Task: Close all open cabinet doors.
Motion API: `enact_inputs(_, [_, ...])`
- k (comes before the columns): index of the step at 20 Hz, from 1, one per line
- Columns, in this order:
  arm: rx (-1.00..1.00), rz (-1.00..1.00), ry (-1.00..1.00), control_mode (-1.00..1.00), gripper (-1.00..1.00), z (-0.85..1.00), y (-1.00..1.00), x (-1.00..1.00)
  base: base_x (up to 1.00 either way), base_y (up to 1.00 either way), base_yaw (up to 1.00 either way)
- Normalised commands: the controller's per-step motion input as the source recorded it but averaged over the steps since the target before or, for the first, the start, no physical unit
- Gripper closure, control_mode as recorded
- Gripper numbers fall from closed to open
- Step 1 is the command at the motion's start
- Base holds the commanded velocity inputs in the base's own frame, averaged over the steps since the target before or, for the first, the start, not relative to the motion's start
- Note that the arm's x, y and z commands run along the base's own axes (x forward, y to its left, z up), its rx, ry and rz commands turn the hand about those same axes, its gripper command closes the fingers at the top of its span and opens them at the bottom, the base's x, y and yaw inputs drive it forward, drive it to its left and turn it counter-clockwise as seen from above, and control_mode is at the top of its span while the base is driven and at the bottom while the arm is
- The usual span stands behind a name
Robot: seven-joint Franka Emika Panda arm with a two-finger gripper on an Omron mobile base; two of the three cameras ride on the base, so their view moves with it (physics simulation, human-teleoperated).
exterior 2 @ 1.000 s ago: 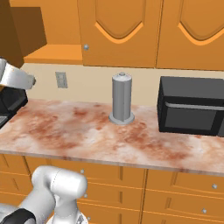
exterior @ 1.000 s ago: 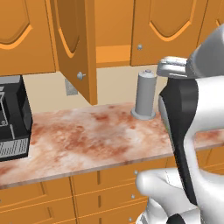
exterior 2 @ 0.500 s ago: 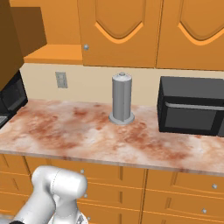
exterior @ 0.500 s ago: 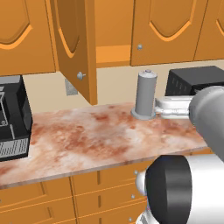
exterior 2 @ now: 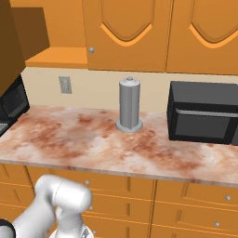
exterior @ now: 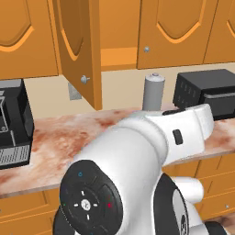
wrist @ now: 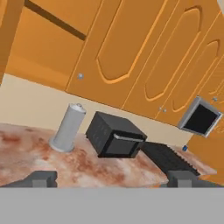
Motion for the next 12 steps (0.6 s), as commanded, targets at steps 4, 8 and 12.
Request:
enact_inputs(4, [-0.27,-0.25,0.09,-1.00,-1.00,0.00,1.00,0.12,0.00,0.00,0.00])
enact_inputs(8, [-0.30,-0.24,0.02,-1.00,-1.00,0.00,0.93,0.21,0.00,0.00,0.00])
enact_inputs(12, [-0.02,-0.07,0.00,-1.00,-1.00,-0.01,0.03,0.57,0.00,0.00,0.00])
